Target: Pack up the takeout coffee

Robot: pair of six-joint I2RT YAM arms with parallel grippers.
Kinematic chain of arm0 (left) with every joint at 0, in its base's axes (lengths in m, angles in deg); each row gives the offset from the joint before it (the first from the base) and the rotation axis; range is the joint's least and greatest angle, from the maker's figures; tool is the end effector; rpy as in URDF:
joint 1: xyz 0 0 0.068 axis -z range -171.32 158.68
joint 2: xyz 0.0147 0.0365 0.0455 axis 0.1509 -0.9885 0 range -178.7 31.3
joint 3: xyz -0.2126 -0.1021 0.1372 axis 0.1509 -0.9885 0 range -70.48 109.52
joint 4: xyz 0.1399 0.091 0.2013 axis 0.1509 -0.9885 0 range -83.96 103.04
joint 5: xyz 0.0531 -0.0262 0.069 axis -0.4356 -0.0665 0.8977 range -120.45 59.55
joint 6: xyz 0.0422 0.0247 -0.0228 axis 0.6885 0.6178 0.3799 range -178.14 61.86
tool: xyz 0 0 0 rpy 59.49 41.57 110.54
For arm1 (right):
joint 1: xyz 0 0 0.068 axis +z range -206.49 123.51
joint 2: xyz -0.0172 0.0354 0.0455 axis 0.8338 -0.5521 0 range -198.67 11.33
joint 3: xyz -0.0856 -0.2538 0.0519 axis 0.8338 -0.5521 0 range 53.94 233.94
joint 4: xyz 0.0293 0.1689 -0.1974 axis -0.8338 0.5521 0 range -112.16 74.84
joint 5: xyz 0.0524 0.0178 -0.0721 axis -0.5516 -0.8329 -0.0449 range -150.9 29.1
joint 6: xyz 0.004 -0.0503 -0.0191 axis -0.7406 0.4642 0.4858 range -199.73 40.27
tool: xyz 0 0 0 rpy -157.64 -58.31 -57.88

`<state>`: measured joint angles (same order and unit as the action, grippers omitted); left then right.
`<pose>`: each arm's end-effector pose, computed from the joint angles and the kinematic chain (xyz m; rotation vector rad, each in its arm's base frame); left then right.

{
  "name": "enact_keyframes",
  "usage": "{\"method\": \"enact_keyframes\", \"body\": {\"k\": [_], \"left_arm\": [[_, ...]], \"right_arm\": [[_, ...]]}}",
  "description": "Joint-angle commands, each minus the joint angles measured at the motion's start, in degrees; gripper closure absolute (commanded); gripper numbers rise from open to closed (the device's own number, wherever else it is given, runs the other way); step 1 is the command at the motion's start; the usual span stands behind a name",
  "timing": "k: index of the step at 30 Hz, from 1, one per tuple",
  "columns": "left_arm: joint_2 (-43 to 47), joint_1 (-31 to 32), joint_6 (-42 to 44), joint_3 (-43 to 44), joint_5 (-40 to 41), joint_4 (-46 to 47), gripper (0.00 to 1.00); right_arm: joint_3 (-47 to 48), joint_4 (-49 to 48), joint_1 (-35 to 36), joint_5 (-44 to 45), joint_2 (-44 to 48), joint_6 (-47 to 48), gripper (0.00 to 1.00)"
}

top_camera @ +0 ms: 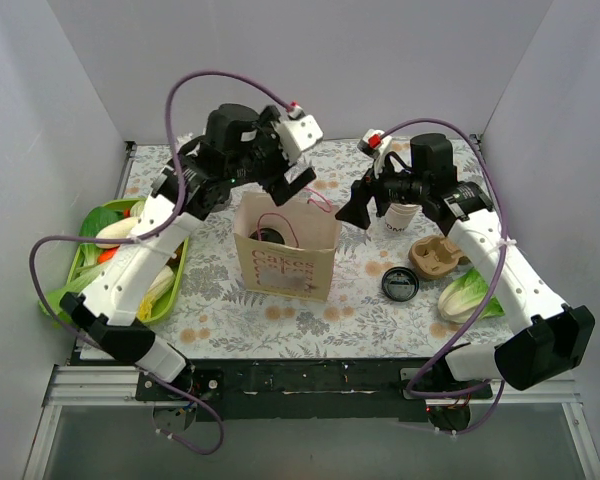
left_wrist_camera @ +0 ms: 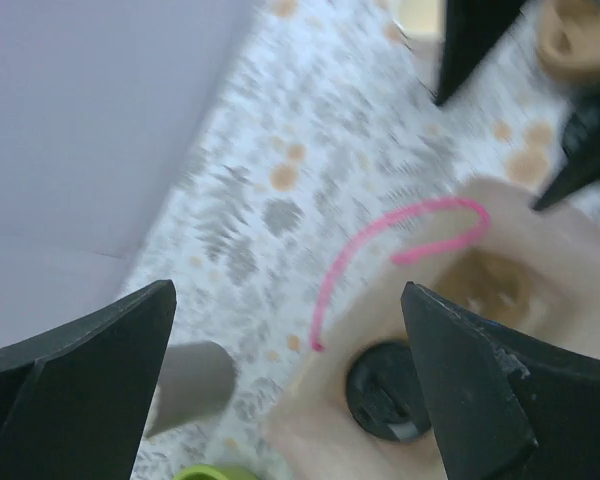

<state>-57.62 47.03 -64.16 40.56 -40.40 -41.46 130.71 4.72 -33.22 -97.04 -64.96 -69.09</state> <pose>0.2406 -0.1983 0.4670 0.7111 2.0761 -0.6321 0.2617 0.1355 0.3864 -0.9608 1.7778 0.7775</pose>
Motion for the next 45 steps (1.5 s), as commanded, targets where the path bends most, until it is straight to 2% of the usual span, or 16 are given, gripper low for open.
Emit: {"method": "enact_keyframes", "body": {"k": [1, 2, 3, 6, 7, 9, 10, 14, 16, 18, 25, 29, 35, 38, 40, 45], "left_arm": [[6.22, -1.51, -5.33, -3.98, 30.82, 25.88, 0.02], [5.87, -3.96, -4.53, -4.17, 31.83, 31.94, 0.02], [4.48, -10.94, -6.70, -1.38, 30.62, 32.00, 0.02], [-0.52, -21.69, -11.72, 4.60, 23.42, 25.69, 0.02], [-1.50, -23.56, -13.39, 6.80, 21.66, 23.85, 0.02], [-2.30, -27.43, -13.76, 5.42, 17.18, 22.77, 0.02], [-2.22, -28.06, -12.36, 1.15, 16.03, 24.34, 0.02], [-2.92, -30.61, -12.96, -5.92, 10.06, 24.89, 0.07], [-5.10, -31.14, -13.31, -6.54, 7.76, 21.83, 0.16], [-7.30, -32.28, -15.42, -4.62, 6.45, 19.53, 0.24], [-15.13, -35.36, -17.53, 6.28, -4.00, 7.06, 0.39], [-17.86, -35.62, -15.43, 7.96, -5.51, 1.52, 0.36], [-17.42, -35.62, -12.53, 6.29, -5.95, -0.51, 0.35], [-17.86, -35.54, -9.28, 6.20, -5.86, -2.97, 0.35], [-18.83, -35.01, -3.40, 6.11, -5.61, -5.08, 0.32], [-20.41, -34.92, 1.27, 7.78, -4.89, -6.50, 0.31]], "right_arm": [[5.84, -0.69, -0.42, -0.68, -0.26, -0.79, 0.02], [6.80, -0.51, -0.50, -1.12, -0.61, -1.05, 0.02], [6.81, -0.68, -0.59, -1.30, -0.70, -1.49, 0.02], [6.81, -1.03, -0.59, -0.25, -0.79, -3.25, 0.02], [6.90, -1.03, -0.59, -0.16, -0.88, -3.25, 0.02], [6.99, -1.12, -0.68, 0.37, -0.96, -3.25, 0.02], [6.90, -1.30, -0.68, 0.37, -1.05, -3.25, 0.02], [6.55, -1.82, -0.77, -1.47, -0.97, -2.64, 0.02], [6.02, -2.00, -0.85, -1.65, -0.62, -2.55, 0.03], [5.32, -2.44, -0.77, -1.30, 0.17, -2.37, 0.03], [2.16, -2.88, -0.94, -1.21, 2.02, -1.76, 0.03], [1.19, -3.58, -1.12, -1.21, 2.46, -1.76, 0.04], [0.57, -3.67, -1.21, -1.48, 2.55, -1.84, 0.04], [0.31, -3.76, -1.29, -1.65, 2.64, -1.76, 0.04], [0.22, -3.85, -1.21, -1.74, 2.55, -1.93, 0.04], [0.13, -3.93, -1.38, -1.83, 2.20, -2.02, 0.03]]}}
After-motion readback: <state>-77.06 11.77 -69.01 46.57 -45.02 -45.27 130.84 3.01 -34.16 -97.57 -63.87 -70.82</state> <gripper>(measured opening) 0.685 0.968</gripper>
